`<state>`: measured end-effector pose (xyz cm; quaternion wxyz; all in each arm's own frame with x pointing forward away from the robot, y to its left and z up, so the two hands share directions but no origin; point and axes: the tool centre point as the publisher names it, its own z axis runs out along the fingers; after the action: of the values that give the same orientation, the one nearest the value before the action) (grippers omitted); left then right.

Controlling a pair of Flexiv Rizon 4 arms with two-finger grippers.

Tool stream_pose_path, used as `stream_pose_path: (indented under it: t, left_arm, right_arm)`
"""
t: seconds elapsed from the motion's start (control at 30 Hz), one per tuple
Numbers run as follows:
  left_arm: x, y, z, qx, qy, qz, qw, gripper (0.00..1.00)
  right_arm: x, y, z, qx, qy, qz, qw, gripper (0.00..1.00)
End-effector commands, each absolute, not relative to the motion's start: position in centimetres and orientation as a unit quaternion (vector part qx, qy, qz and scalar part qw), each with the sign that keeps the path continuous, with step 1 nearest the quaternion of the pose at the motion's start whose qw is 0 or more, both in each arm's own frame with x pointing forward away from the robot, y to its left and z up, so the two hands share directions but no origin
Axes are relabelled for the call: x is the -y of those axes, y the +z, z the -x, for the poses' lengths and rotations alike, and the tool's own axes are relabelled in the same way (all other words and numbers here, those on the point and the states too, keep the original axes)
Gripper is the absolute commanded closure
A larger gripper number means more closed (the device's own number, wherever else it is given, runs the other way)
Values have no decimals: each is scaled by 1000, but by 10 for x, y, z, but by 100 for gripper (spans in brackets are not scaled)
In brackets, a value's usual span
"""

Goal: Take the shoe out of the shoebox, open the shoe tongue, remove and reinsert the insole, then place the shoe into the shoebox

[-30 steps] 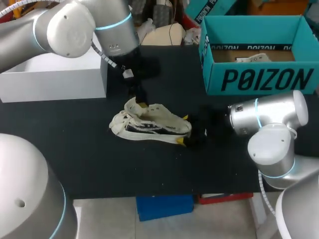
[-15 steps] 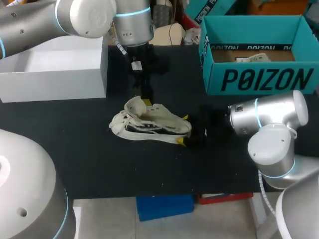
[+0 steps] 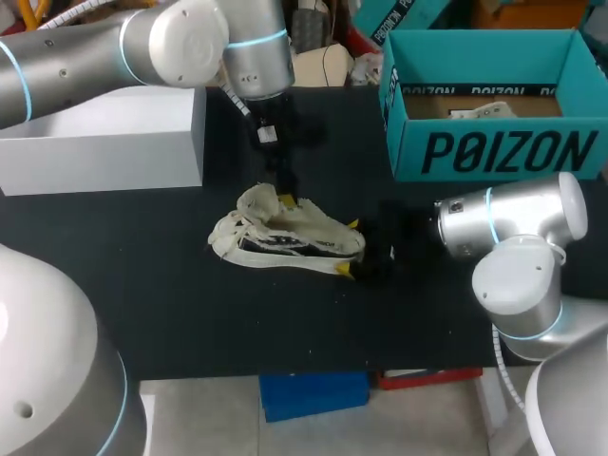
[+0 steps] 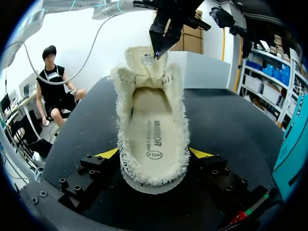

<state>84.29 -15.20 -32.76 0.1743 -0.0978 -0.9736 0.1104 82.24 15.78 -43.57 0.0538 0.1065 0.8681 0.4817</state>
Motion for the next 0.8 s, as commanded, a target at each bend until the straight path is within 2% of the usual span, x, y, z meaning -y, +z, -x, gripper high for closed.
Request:
stream_pose_path:
  t: [0.03,0.37,0.8]
  left_arm:
    - [160,-339,-847,973,102,102,179,100]
    - [165,-359,-847,978,82,114,156,100]
    - [170,-376,-828,975,76,130,161,100]
  right_arm:
    - [-158,-437,-822,-869,481,-108,54,100]
    - [-158,-437,-822,-869,481,-108,54,100]
    - [-158,-437,-822,-869,481,-108,54,100]
